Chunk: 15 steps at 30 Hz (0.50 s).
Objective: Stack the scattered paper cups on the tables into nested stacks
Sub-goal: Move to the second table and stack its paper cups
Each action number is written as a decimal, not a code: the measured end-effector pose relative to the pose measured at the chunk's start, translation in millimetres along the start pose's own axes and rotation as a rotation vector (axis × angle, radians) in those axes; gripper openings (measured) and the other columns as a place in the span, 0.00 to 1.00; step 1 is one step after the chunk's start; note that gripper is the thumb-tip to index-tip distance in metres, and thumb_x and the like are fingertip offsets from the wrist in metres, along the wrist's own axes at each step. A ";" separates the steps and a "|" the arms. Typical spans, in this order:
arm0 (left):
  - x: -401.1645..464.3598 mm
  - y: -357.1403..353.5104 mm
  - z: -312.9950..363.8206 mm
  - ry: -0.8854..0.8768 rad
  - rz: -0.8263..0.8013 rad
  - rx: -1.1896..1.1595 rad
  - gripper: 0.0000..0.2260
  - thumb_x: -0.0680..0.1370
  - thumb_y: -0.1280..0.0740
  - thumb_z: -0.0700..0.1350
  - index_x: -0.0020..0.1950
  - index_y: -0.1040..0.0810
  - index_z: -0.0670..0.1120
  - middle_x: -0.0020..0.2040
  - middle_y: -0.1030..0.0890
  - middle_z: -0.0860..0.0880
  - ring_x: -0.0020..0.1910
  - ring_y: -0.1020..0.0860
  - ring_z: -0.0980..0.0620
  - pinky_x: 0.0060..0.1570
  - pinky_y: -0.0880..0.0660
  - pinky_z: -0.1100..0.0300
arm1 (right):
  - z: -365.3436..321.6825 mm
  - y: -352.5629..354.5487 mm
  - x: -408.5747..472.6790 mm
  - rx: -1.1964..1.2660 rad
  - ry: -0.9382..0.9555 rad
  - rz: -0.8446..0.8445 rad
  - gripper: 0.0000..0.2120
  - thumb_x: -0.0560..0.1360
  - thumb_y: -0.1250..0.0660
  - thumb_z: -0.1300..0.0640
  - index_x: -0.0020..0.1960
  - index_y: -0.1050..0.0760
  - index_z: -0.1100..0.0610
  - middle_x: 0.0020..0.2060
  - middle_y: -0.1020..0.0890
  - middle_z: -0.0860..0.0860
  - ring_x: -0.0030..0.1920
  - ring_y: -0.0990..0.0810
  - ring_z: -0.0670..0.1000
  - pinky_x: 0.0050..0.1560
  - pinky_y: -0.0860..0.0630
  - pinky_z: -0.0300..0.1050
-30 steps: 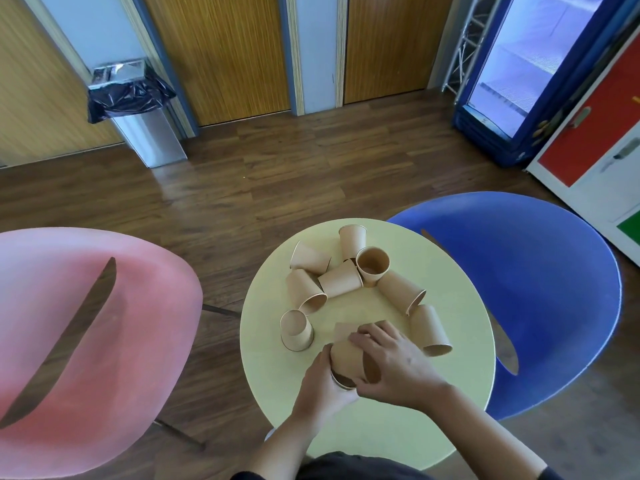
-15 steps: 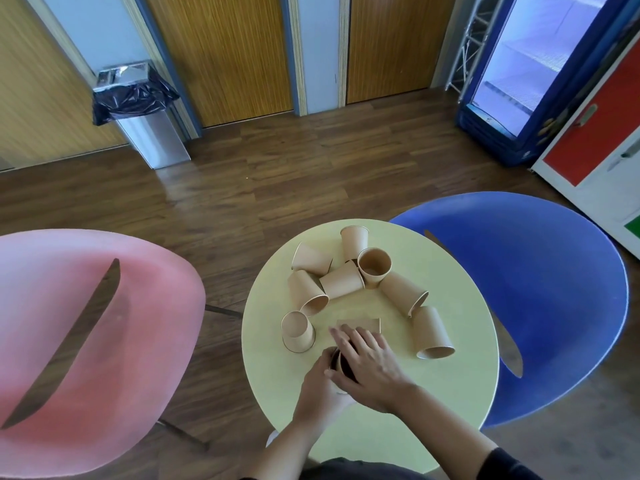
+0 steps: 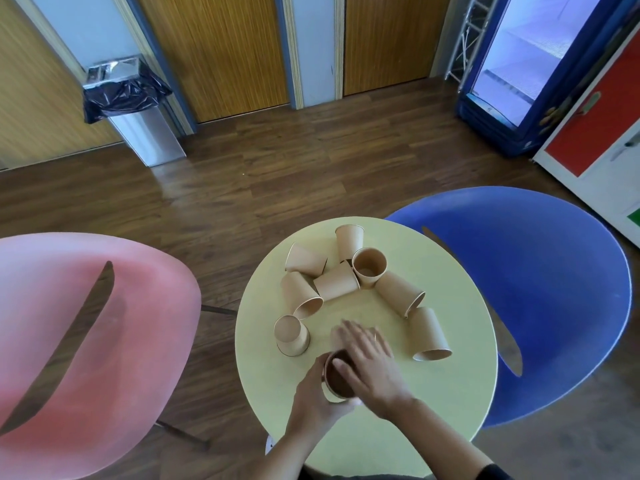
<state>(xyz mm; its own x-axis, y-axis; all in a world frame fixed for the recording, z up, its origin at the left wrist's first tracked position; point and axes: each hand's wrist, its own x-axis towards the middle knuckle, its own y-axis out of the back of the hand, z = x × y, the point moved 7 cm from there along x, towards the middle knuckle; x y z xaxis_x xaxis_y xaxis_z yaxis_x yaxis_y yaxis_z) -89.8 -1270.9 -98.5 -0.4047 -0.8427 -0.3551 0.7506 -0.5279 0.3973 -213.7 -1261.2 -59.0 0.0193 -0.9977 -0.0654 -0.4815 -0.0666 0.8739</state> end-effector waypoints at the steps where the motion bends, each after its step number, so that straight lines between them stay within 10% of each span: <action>1: 0.4 -0.3 -1.5 -0.001 0.011 0.003 0.29 0.60 0.20 0.51 0.58 0.27 0.63 0.51 0.18 0.64 0.50 0.20 0.63 0.50 0.24 0.67 | 13.2 12.2 -4.1 0.038 -0.061 0.116 0.29 0.79 0.55 0.38 0.76 0.43 0.52 0.75 0.45 0.45 0.76 0.48 0.46 0.74 0.55 0.51; 5: 0.6 -1.9 -3.1 -0.005 0.050 0.031 0.31 0.60 0.19 0.53 0.60 0.28 0.60 0.51 0.18 0.62 0.53 0.21 0.63 0.52 0.27 0.69 | 85.1 43.4 -40.3 0.161 -0.529 0.471 0.34 0.74 0.35 0.42 0.74 0.41 0.55 0.74 0.38 0.53 0.73 0.41 0.54 0.70 0.41 0.55; 11: 0.6 -3.3 -4.2 0.036 0.070 0.041 0.33 0.59 0.20 0.55 0.60 0.29 0.61 0.52 0.19 0.63 0.54 0.22 0.63 0.55 0.26 0.65 | 155.5 12.3 -73.2 0.382 -1.049 0.239 0.51 0.64 0.28 0.34 0.73 0.45 0.60 0.71 0.37 0.57 0.70 0.37 0.59 0.69 0.42 0.57; 15: 0.1 -3.8 -5.9 0.067 0.073 0.052 0.35 0.58 0.20 0.58 0.62 0.29 0.59 0.52 0.19 0.61 0.54 0.23 0.63 0.57 0.25 0.63 | 170.0 -2.5 -78.4 0.538 -1.143 0.195 0.30 0.65 0.26 0.39 0.57 0.32 0.57 0.57 0.25 0.55 0.51 0.24 0.55 0.49 0.28 0.50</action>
<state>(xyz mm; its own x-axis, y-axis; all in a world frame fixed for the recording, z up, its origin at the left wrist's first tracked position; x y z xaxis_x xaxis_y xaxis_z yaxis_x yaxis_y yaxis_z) -89.5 -1268.4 -105.0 -0.3132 -0.8710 -0.3786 0.7480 -0.4719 0.4667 -363.0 -1180.3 -138.0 -0.7237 -0.3924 -0.5677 -0.6888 0.3605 0.6290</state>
